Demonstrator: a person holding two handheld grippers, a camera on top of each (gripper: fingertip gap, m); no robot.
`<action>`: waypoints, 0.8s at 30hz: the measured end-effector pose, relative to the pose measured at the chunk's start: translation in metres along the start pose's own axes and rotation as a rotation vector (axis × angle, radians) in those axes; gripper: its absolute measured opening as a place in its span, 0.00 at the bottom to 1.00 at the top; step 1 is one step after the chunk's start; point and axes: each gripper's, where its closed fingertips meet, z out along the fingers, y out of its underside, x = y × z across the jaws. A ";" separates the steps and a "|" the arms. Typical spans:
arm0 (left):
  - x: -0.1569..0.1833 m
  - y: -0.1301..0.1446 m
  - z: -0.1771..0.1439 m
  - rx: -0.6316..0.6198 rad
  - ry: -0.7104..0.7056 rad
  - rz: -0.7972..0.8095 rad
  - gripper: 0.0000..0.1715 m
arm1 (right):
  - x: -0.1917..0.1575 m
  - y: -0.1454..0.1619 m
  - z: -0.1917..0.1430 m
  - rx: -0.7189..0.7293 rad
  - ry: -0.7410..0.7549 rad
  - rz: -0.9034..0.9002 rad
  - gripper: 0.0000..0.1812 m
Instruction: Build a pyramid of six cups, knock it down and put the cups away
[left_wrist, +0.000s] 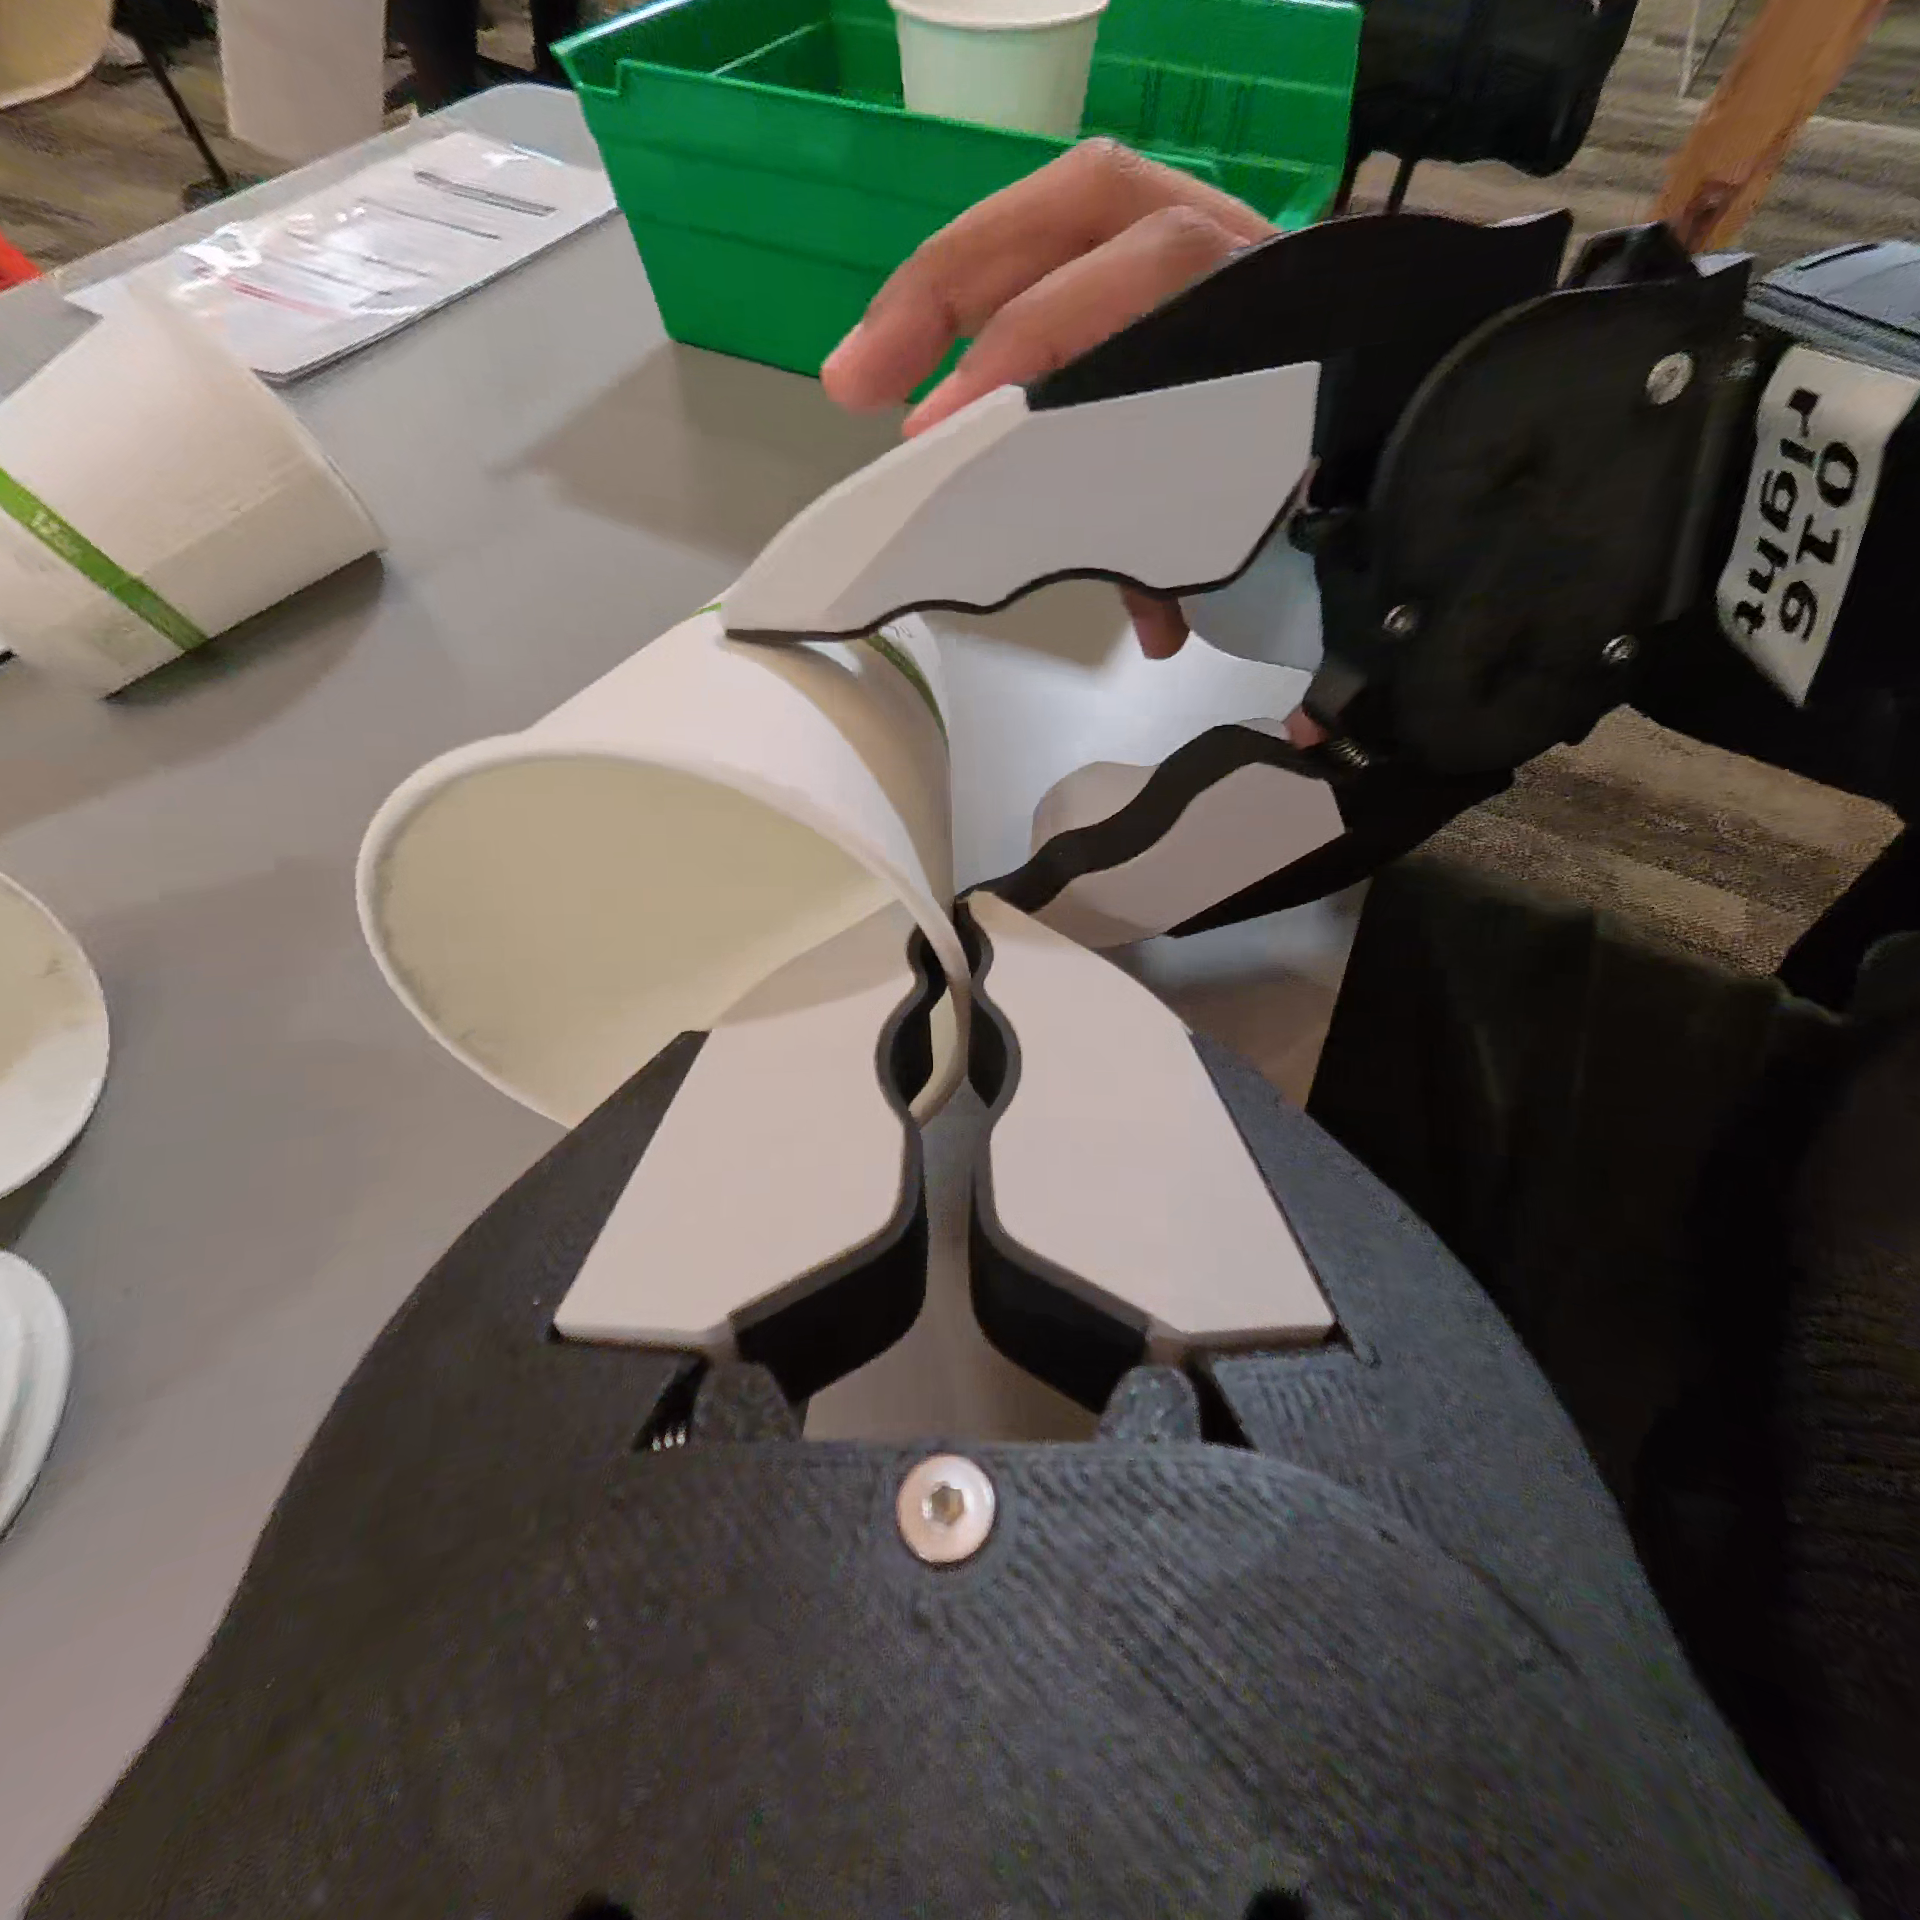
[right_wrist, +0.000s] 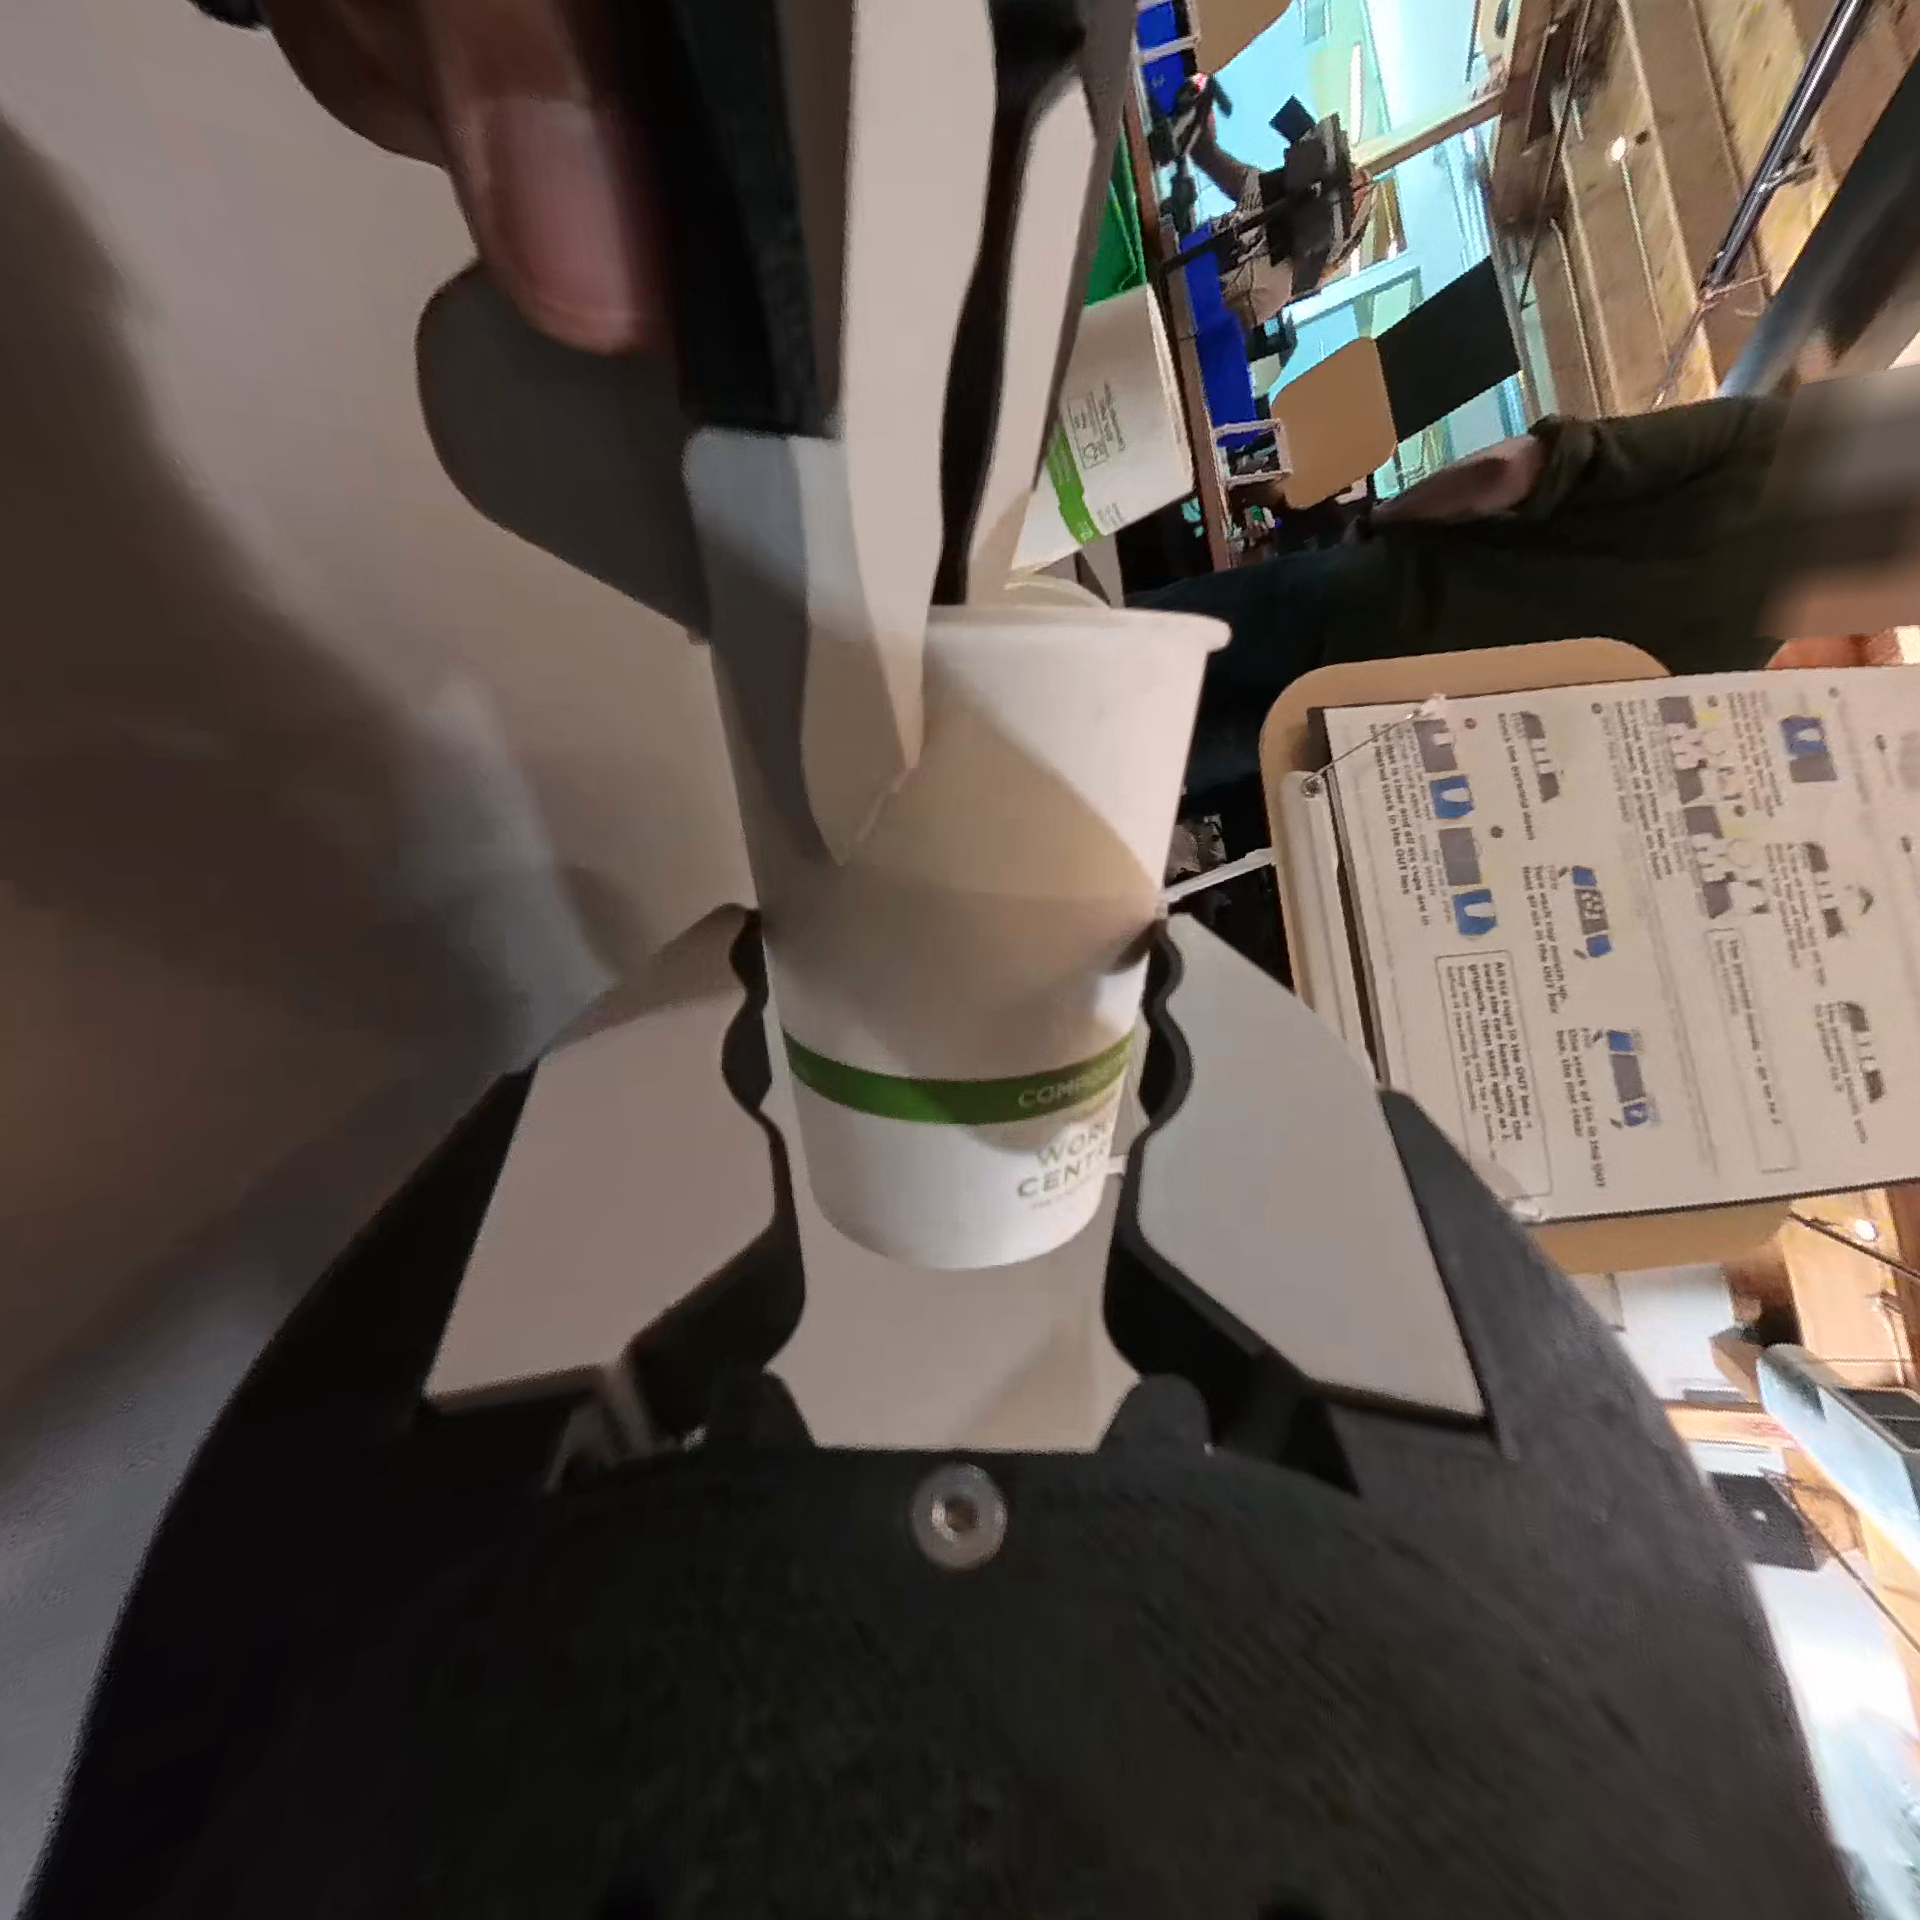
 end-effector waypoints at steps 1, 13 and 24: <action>0.002 0.000 0.001 0.000 0.002 0.006 0.01 | 0.001 0.002 0.000 -0.005 0.000 0.007 0.40; -0.007 -0.028 -0.015 0.251 -0.021 -0.036 0.30 | 0.021 0.016 0.000 -0.060 0.046 0.142 0.42; -0.065 -0.047 -0.062 0.562 -0.074 -0.378 0.32 | 0.208 0.168 -0.133 0.131 0.633 0.841 0.42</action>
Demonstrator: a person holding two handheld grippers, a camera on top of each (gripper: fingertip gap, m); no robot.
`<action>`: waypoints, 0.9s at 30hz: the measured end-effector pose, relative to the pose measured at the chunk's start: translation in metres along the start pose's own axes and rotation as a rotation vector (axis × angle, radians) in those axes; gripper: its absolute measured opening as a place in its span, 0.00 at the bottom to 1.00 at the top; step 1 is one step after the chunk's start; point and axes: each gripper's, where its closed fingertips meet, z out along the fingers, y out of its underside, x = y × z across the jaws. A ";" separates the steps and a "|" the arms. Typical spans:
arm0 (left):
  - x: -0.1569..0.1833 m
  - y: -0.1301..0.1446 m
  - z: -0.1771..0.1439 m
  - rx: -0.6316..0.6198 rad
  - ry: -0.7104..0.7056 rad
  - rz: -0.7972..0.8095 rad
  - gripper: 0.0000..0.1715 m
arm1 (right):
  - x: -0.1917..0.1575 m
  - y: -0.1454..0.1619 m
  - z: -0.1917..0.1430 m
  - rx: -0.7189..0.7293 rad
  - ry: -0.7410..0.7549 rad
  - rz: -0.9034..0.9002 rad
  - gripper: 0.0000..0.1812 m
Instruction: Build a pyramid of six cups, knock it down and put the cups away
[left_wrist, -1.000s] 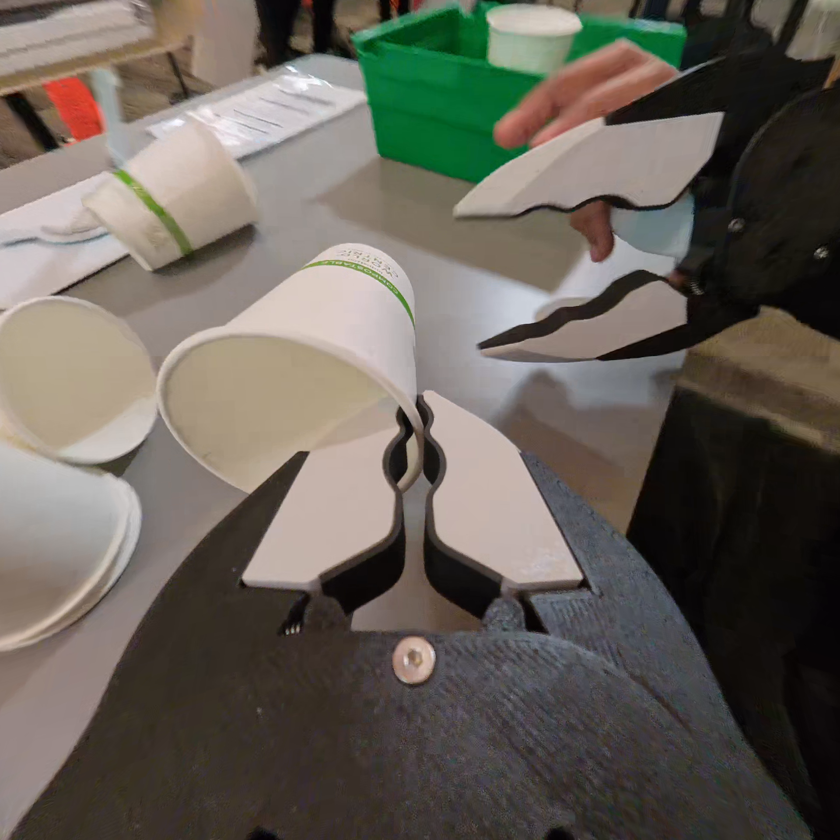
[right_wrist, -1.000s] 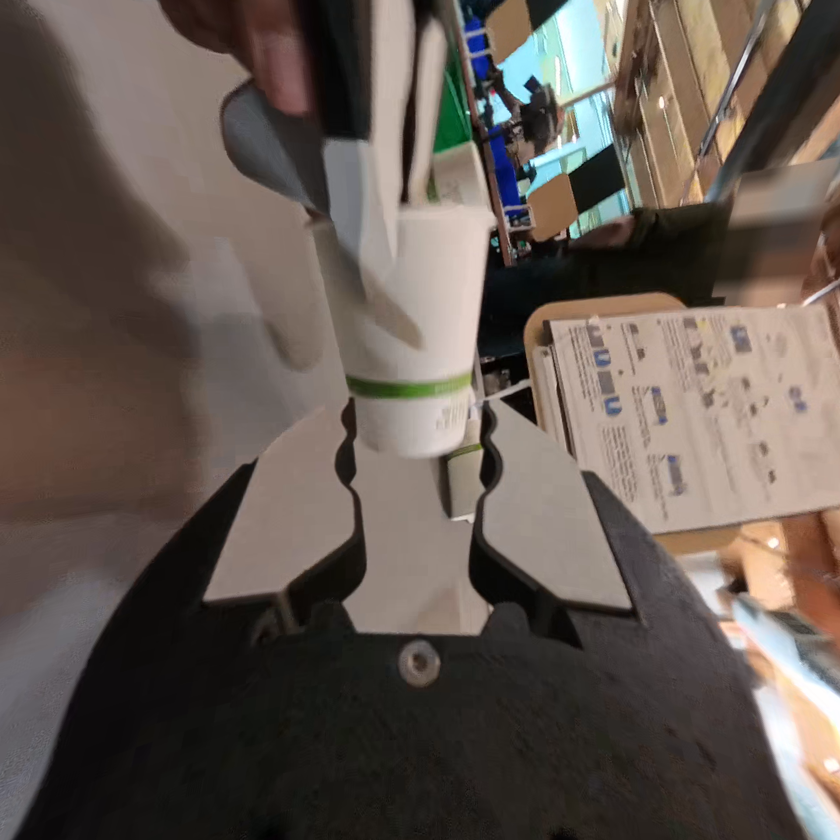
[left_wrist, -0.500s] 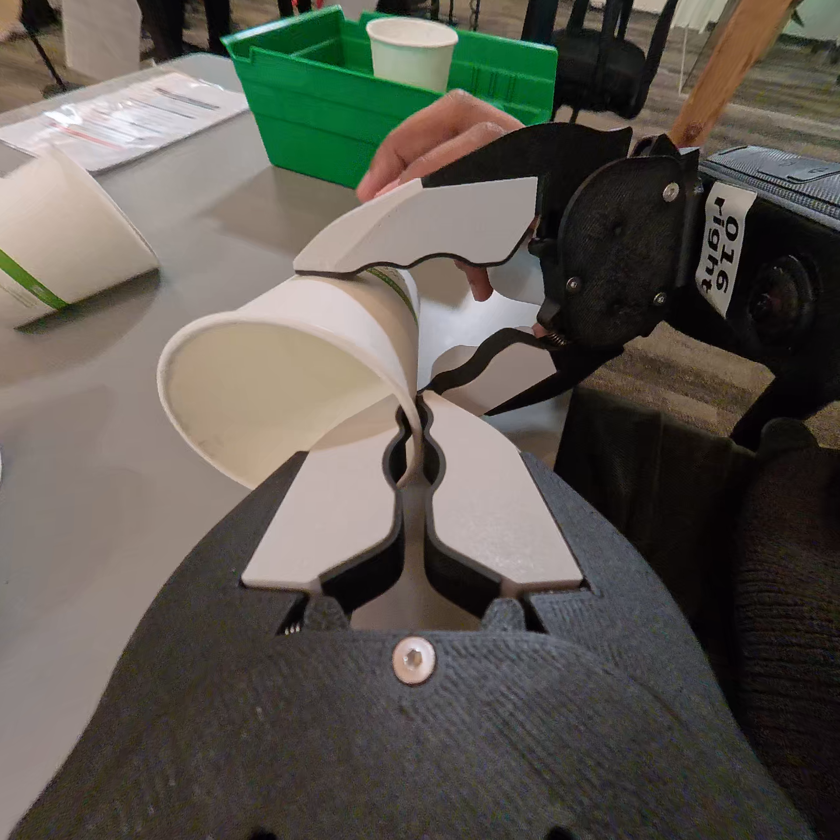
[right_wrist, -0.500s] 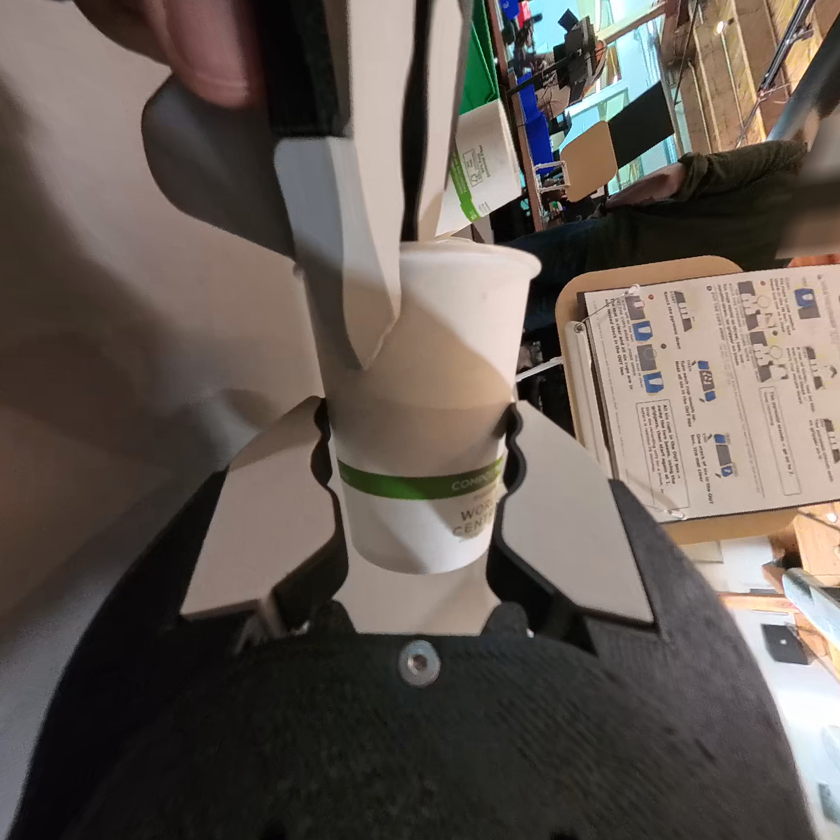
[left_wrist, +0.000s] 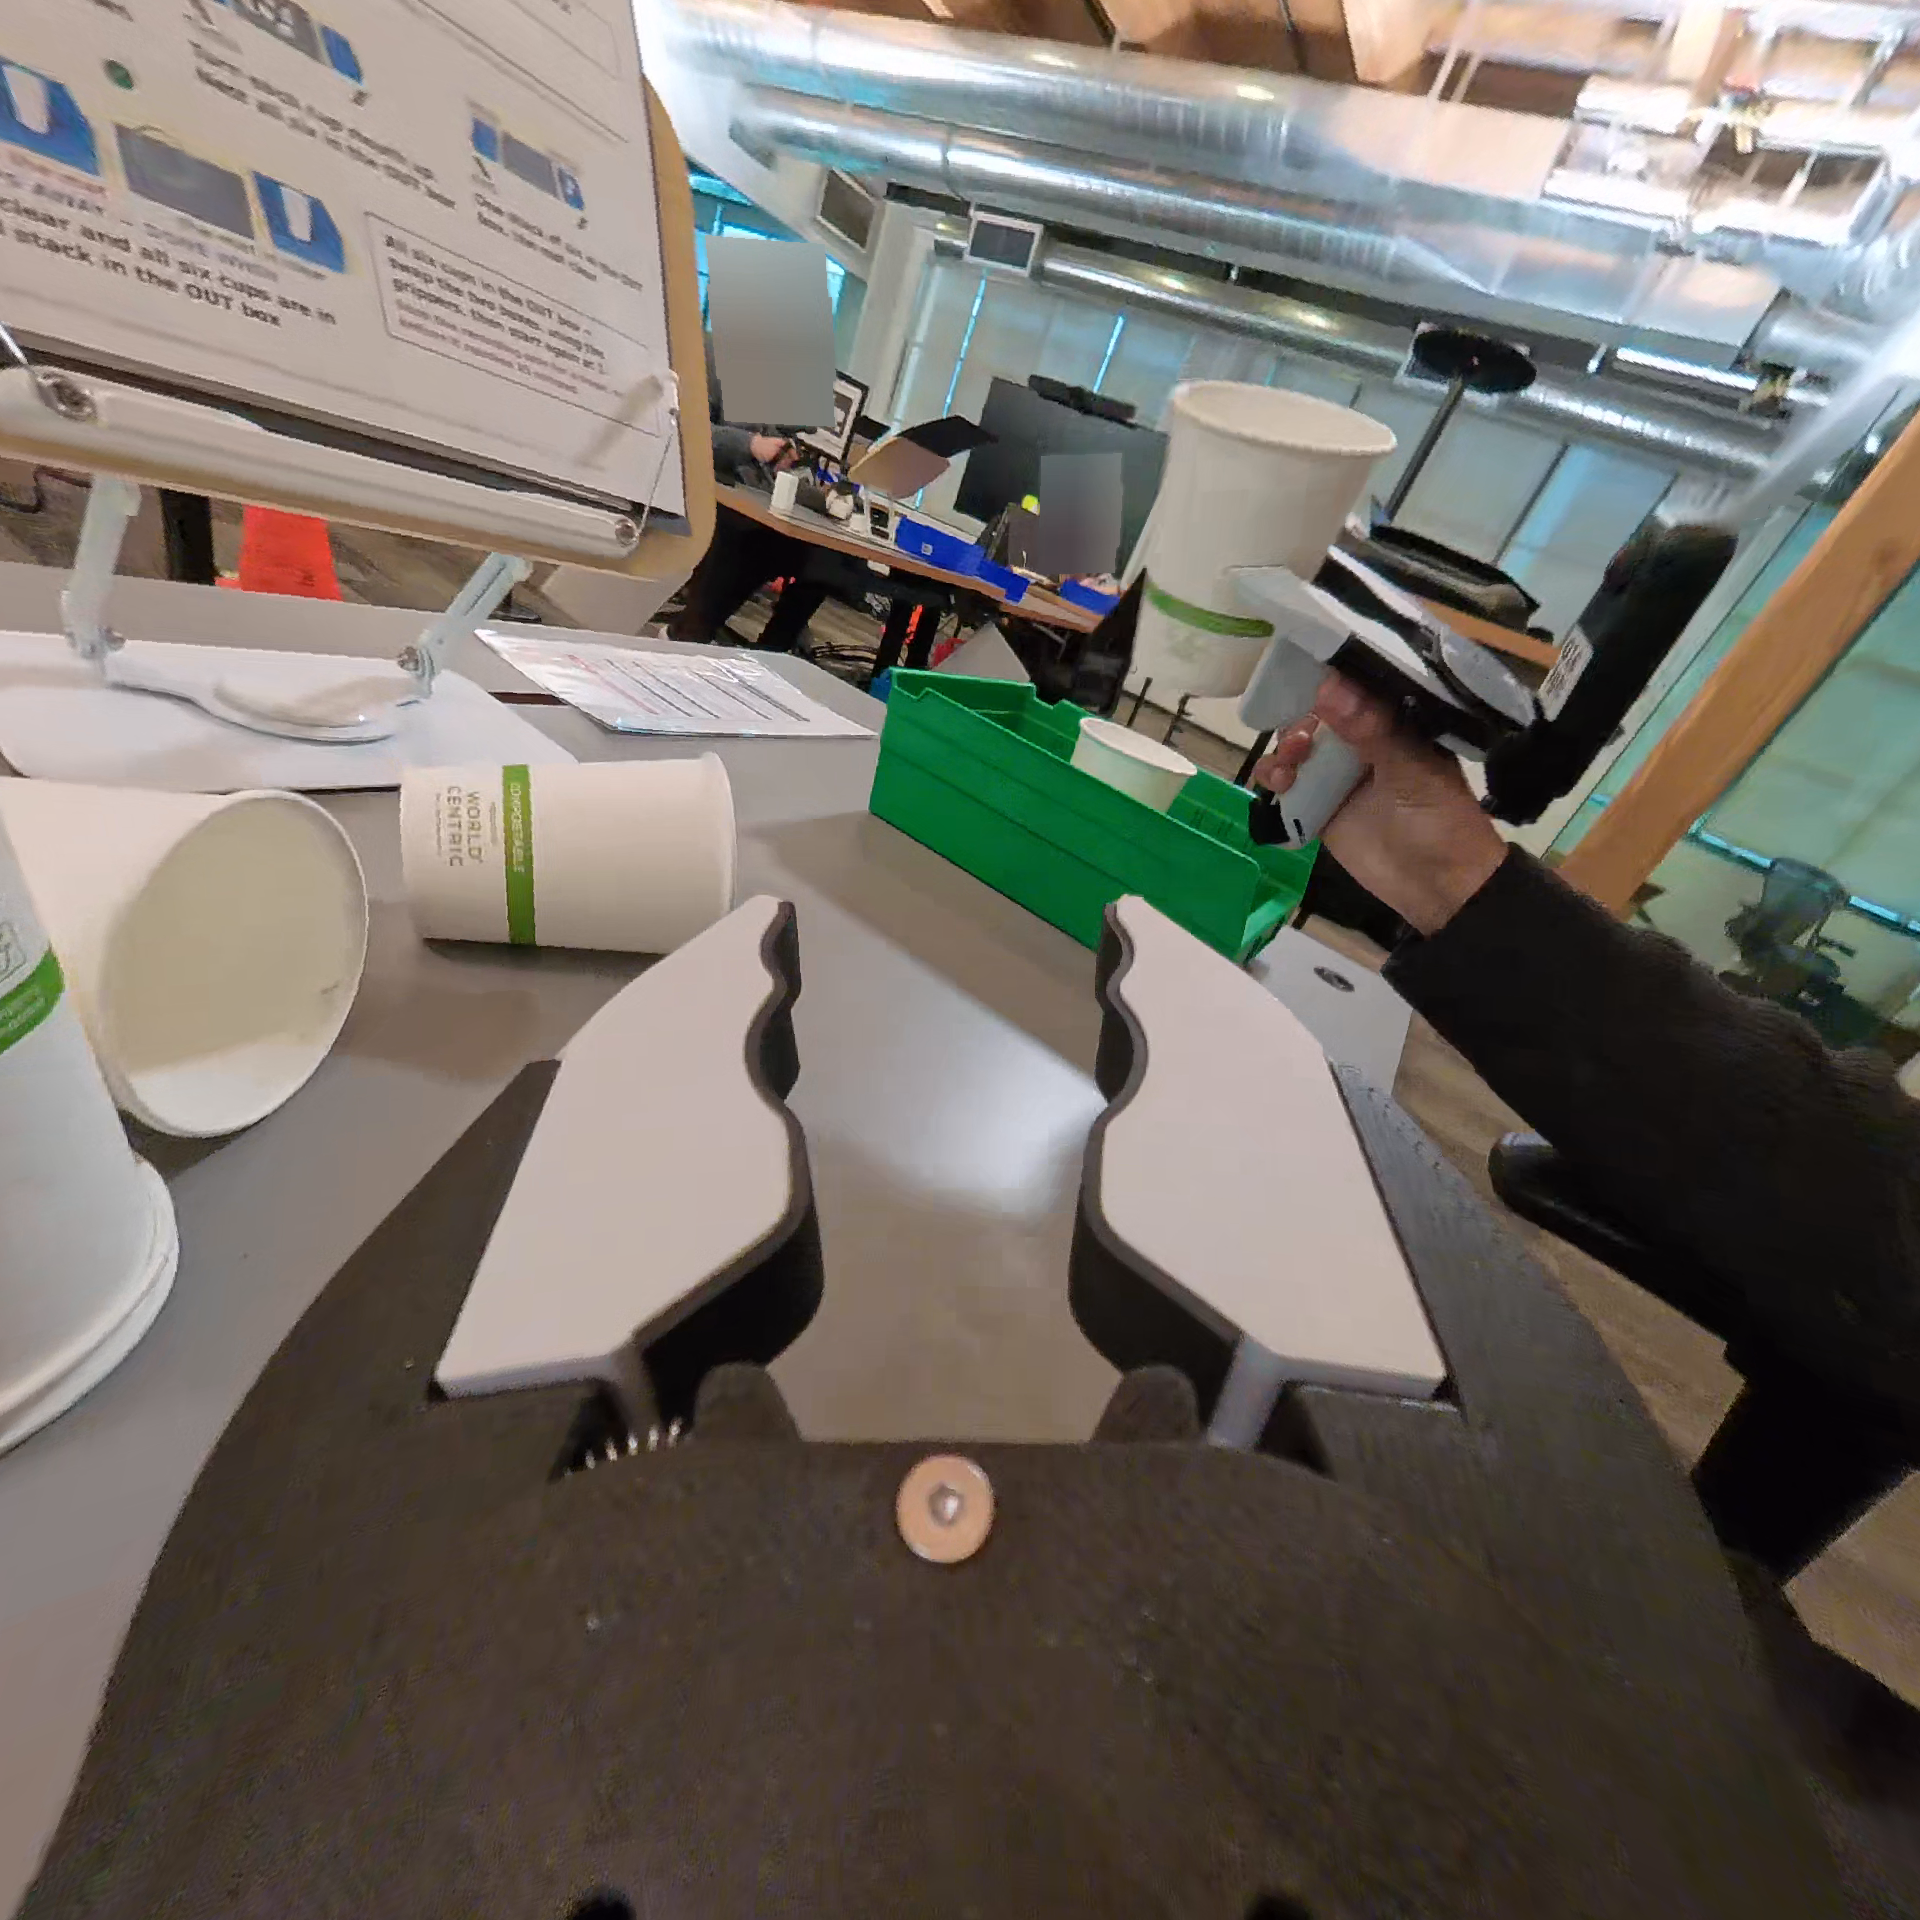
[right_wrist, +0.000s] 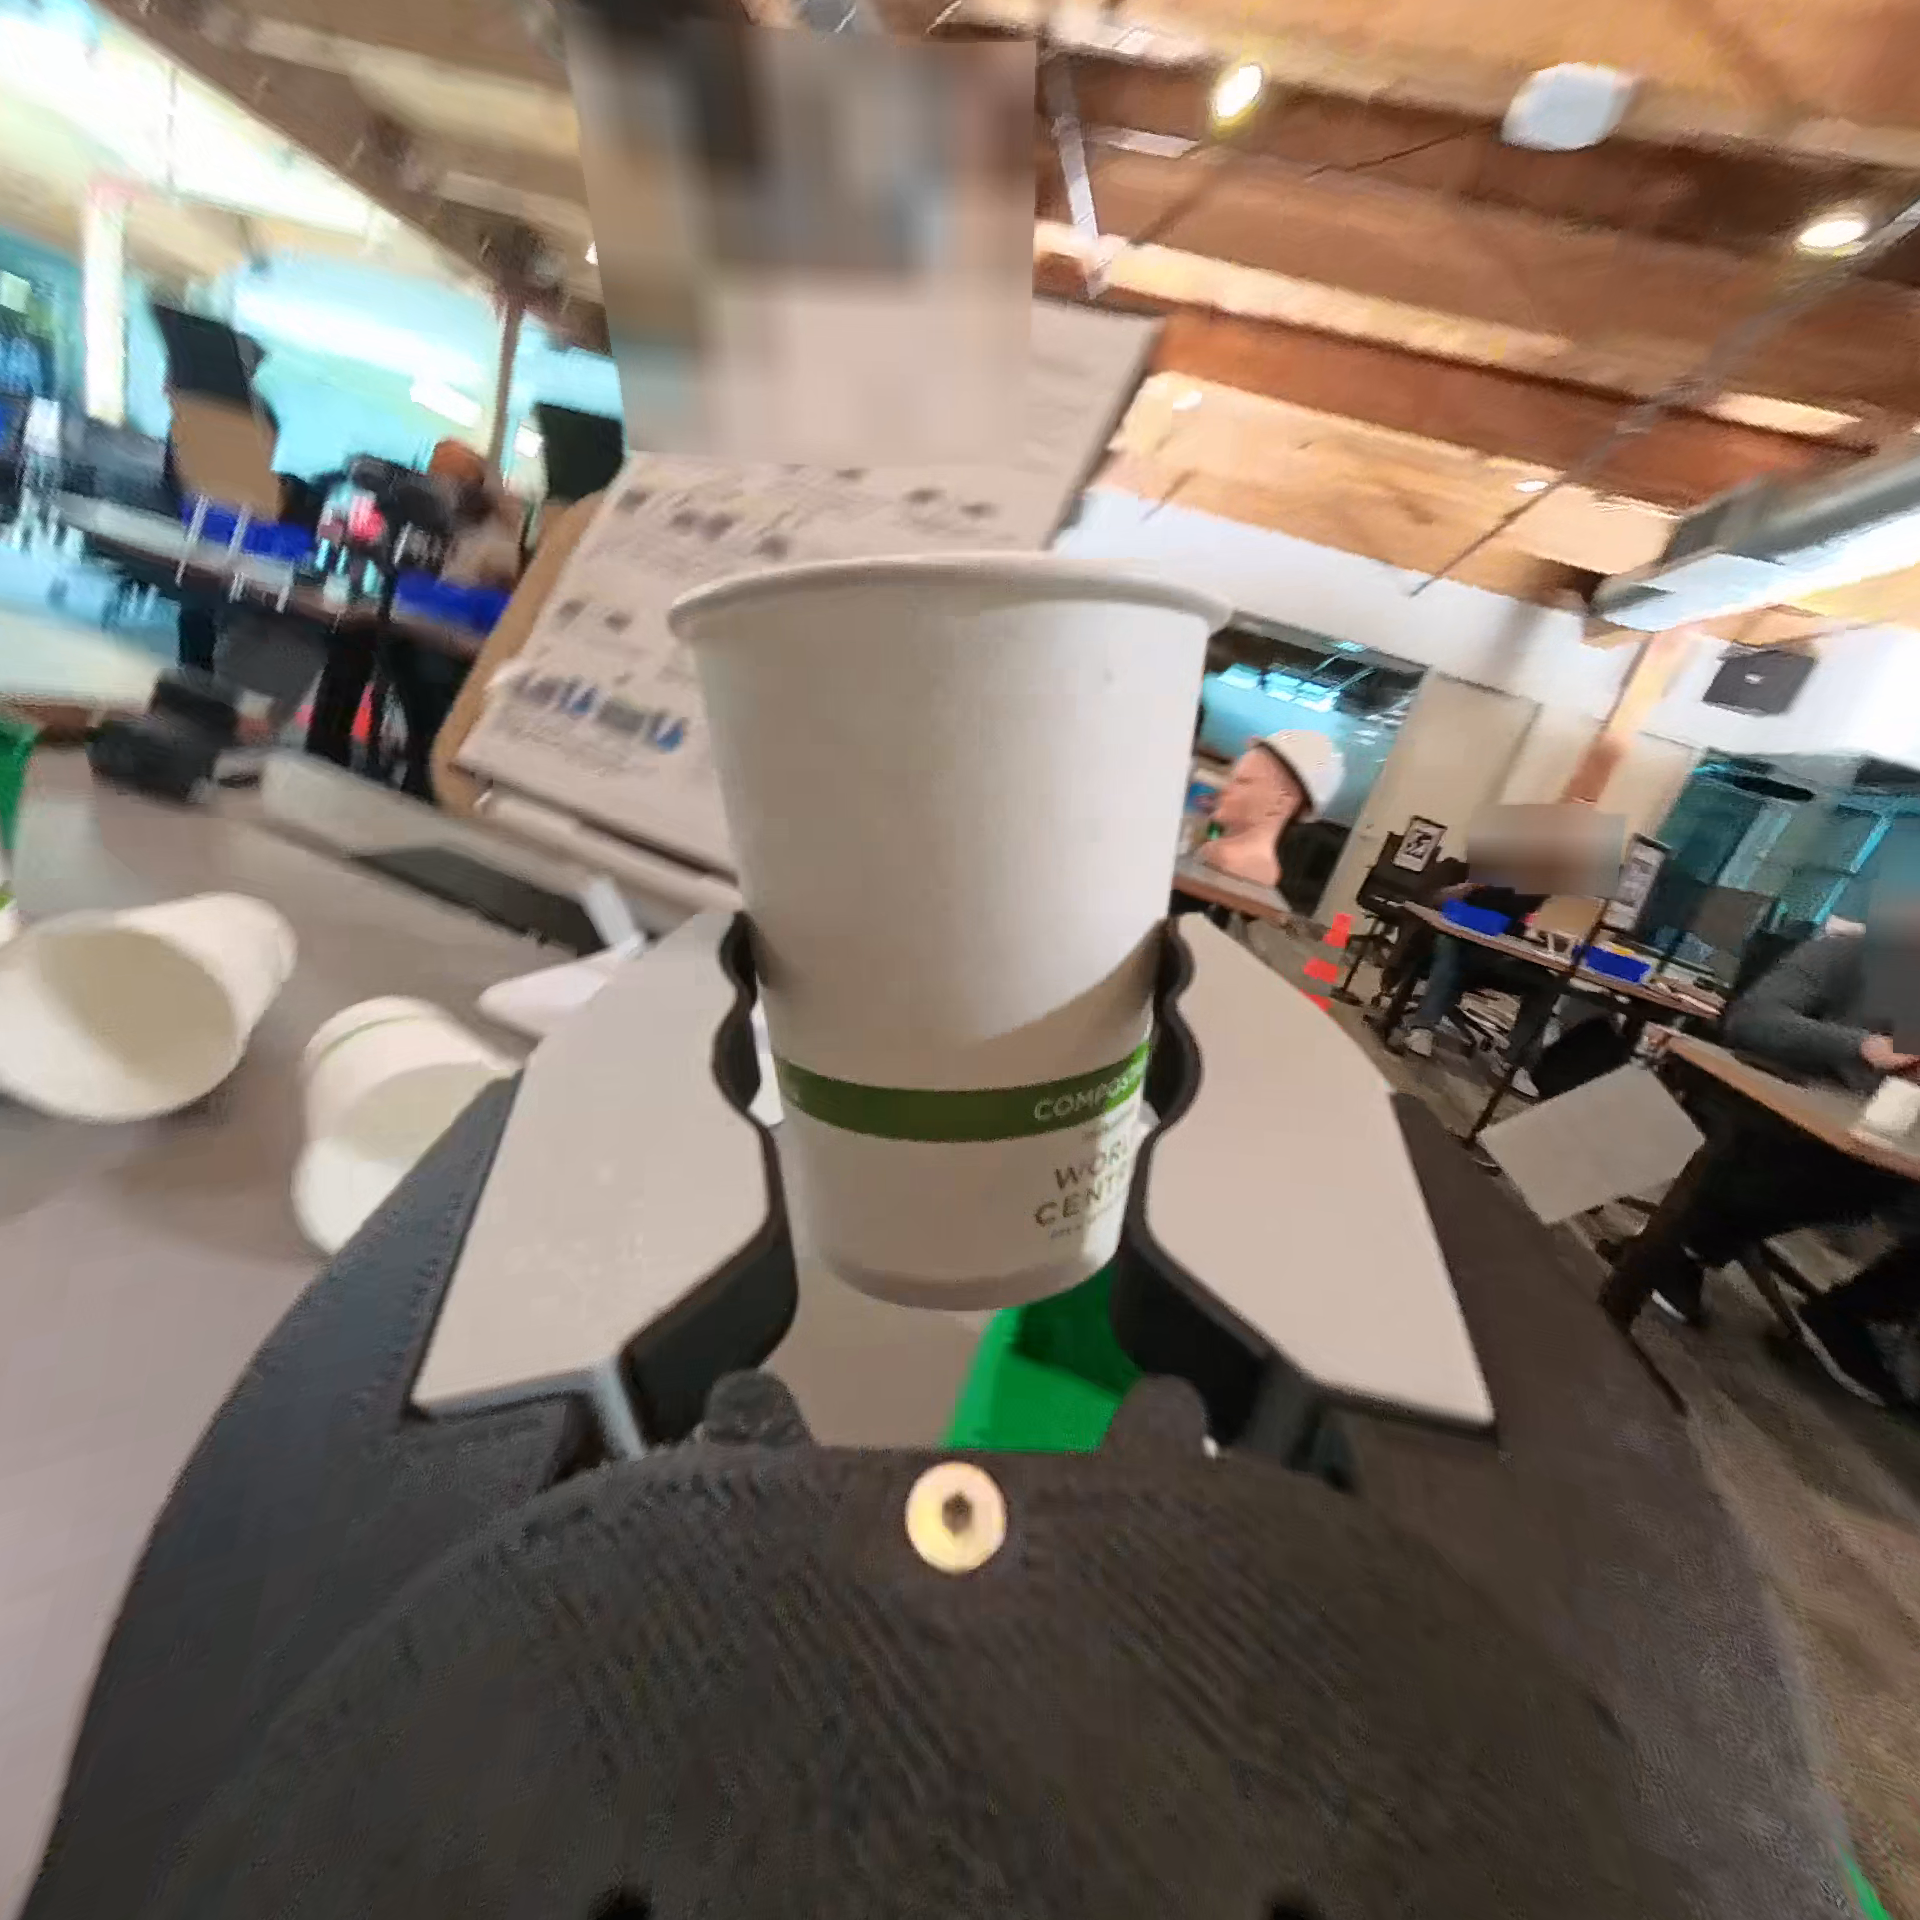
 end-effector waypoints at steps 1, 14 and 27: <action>0.000 0.001 -0.001 0.002 -0.001 -0.014 0.32 | 0.027 0.002 -0.009 0.040 0.036 0.042 0.42; 0.001 0.014 -0.019 -0.048 -0.055 0.023 0.33 | 0.133 0.069 -0.025 0.008 0.160 0.339 0.42; -0.007 0.007 -0.033 -0.009 -0.103 -0.012 0.33 | 0.134 0.090 -0.015 -0.023 0.188 0.314 0.42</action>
